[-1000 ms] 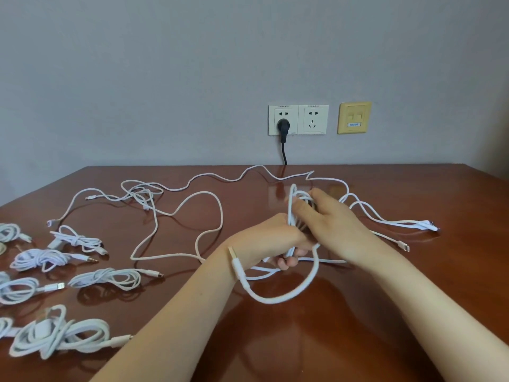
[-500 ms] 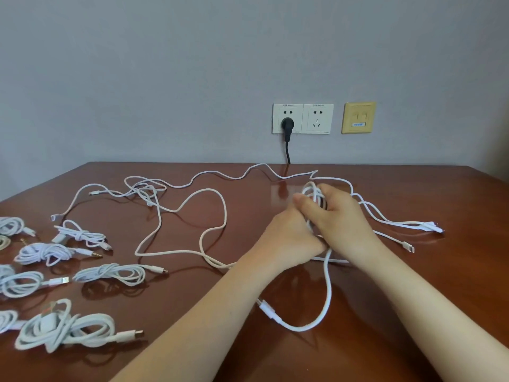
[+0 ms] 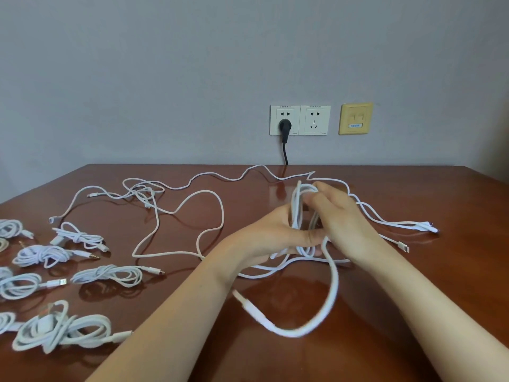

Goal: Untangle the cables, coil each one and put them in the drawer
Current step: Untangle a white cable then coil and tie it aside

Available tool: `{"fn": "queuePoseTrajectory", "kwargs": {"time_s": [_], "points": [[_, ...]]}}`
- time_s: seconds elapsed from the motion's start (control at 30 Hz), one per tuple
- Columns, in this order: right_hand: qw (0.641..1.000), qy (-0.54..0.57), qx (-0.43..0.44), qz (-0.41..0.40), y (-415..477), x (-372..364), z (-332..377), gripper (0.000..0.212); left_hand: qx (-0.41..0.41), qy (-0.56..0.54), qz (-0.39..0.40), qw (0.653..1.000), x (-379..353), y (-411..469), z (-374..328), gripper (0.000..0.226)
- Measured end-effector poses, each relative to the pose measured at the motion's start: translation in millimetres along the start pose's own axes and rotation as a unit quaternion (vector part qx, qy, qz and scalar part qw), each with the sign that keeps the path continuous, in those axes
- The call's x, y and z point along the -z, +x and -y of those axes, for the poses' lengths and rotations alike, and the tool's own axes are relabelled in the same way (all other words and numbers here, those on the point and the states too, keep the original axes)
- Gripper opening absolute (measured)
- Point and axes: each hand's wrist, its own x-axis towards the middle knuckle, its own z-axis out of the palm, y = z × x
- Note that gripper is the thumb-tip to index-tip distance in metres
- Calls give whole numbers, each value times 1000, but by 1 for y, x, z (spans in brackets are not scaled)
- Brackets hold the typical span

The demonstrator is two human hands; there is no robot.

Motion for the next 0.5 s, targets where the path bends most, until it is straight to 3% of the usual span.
{"fn": "queuePoseTrajectory", "kwargs": {"time_s": [0.1, 0.2, 0.23, 0.37, 0.5], "points": [[999, 31, -10, 20, 2, 2, -4, 33, 12, -67, -1, 998, 3, 2, 8, 149], [997, 67, -18, 21, 4, 4, -7, 34, 31, -190, 17, 981, 4, 3, 9, 78], [996, 82, -15, 19, 5, 4, -8, 34, 42, -223, 14, 974, 3, 5, 8, 65], [994, 103, -6, 20, 5, 3, -7, 32, 62, -315, 10, 947, 4, 11, 10, 65], [994, 112, 3, 12, 1, -4, -5, 31, 91, -268, 11, 959, -2, 12, 12, 65]]}}
